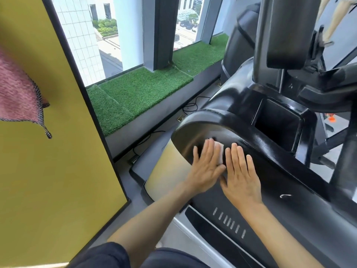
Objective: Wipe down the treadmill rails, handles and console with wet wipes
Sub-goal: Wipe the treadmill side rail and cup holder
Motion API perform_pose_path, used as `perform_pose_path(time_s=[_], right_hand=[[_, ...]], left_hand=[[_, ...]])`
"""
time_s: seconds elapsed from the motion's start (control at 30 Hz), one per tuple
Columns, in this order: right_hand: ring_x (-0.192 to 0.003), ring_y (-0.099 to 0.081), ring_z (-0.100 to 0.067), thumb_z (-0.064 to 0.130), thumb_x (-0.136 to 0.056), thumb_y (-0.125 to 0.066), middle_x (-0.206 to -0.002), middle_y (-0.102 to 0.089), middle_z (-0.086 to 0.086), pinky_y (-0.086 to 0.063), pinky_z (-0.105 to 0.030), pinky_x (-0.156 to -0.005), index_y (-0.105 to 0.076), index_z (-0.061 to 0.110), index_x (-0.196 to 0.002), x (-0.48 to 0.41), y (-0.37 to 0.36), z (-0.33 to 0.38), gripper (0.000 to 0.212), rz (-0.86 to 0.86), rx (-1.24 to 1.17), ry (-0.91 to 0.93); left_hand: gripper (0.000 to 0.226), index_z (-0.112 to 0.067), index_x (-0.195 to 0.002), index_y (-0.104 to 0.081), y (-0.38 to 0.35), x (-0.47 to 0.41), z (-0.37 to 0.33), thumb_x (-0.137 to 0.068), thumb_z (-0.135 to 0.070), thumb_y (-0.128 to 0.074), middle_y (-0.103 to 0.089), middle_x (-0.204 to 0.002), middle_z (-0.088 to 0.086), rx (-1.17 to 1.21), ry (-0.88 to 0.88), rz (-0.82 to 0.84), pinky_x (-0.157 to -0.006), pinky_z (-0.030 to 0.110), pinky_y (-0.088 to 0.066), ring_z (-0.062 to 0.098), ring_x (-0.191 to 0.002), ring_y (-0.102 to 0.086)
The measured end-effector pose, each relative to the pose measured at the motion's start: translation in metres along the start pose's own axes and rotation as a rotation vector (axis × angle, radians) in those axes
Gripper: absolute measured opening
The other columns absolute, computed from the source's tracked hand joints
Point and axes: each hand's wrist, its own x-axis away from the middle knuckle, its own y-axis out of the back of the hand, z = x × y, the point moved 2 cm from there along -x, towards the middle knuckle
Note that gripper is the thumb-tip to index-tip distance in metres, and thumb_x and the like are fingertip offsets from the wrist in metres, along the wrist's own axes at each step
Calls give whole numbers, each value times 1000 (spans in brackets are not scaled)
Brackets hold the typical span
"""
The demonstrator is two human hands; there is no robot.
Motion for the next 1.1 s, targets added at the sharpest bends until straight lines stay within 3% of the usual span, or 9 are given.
perform_pose_path(time_s=[0.1,0.2,0.3,0.43,0.67,0.8,0.87,0.93,1.1], right_hand=[[-148,5,-28,34,-90,-45,-159,4,-19,4,-42,-120,-2,-2,-151,0,0,0,83,22,8,3],[-147,7,-29,41,-86,-55,-159,6,-19,5,-42,-120,0,-1,-151,0,2,0,95,58,23,3],[-147,4,-30,40,-82,-61,-159,4,-19,3,-42,-120,1,-1,-151,-1,4,-1,101,45,-1,11],[-147,-2,-31,27,-82,-61,-159,4,-19,-3,-42,-119,0,-1,-151,6,8,-4,96,-24,-115,-28],[-147,2,-31,27,-92,-30,-158,6,-20,1,-41,-119,-6,-5,-149,37,5,-11,70,-64,-79,-225],[-147,7,-29,24,-92,-27,-158,8,-21,4,-40,-120,-3,-6,-149,40,-2,-17,69,-67,-43,-188],[-147,7,-29,23,-93,-26,-158,8,-20,4,-39,-120,-3,-5,-149,41,-5,-18,68,-66,-3,-175],[-147,7,-28,22,-93,-27,-158,8,-19,4,-39,-120,-3,-4,-150,41,-7,-19,67,-68,31,-175],[-147,10,-28,23,-90,-30,-158,10,-19,6,-39,-120,-2,-4,-150,39,-6,-18,72,-57,37,-183]], left_hand=[[64,-12,-150,4,39,-26,30,-92,-39,6,9,-158,5,-27,198,-57,-110,56,15,14,-143,23],[77,-7,-149,17,54,-28,41,-85,-49,30,27,-156,9,51,257,-57,-109,52,17,16,-140,32],[59,-22,-136,40,28,-4,17,-101,-41,-2,43,-145,0,155,184,33,-112,48,22,11,-137,36],[64,-21,-134,35,8,12,12,-88,-60,13,43,-140,-7,5,-11,185,-114,45,20,1,-131,41],[65,-20,-140,29,47,-35,0,-94,-45,-9,36,-149,-9,161,259,-108,-100,34,36,6,-138,33],[64,-22,-146,26,-1,2,-23,-100,-48,-10,25,-156,-3,-77,-136,-15,-109,38,28,10,-143,22],[61,-17,-151,10,-12,10,-8,-102,-48,-7,4,-159,1,-173,-215,-5,-114,39,17,10,-146,13],[59,-13,-149,-2,-2,4,9,-101,-48,-3,-9,-156,6,-215,-142,-80,-113,41,7,12,-145,4],[71,-15,-150,16,42,-30,3,-94,-56,3,24,-157,2,141,273,-158,-103,39,33,9,-141,28]])
